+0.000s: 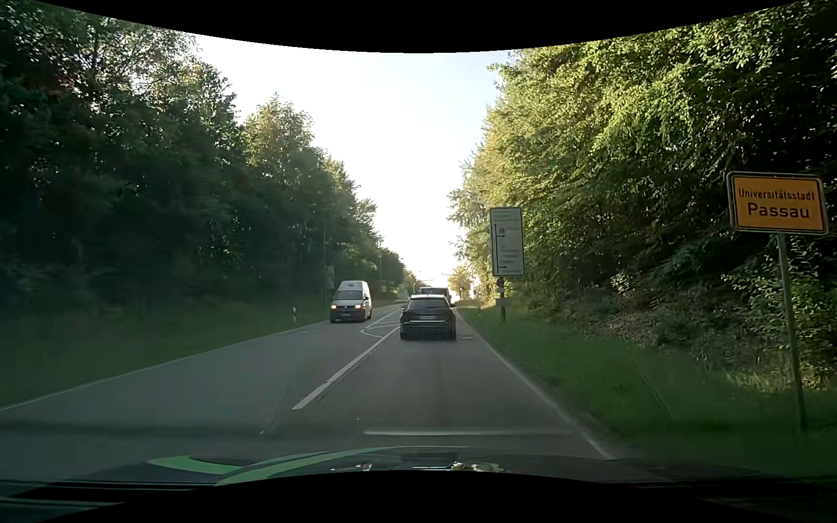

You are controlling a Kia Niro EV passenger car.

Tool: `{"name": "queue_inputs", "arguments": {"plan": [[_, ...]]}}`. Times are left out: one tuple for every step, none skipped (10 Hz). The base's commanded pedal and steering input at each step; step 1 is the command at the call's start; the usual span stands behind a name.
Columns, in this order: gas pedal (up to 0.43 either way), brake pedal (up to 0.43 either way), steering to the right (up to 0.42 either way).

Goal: Follow the waypoints while adhering to traffic rules and regulations

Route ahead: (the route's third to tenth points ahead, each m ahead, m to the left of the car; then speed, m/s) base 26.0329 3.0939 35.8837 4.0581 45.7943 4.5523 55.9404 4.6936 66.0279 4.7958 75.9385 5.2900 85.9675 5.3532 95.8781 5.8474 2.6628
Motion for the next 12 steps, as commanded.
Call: {"name": "queue_inputs", "arguments": {"plan": [[0.000,0.000,0.003],[0.000,0.000,0.003],[0.000,0.000,0.003],[0.000,0.000,0.003],[0.000,0.000,0.002],[0.000,0.000,0.003],[0.000,0.000,0.003],[0.000,0.000,0.003],[0.000,0.000,0.003],[0.000,0.000,0.003],[0.000,0.000,0.003],[0.000,0.000,0.003]]}}
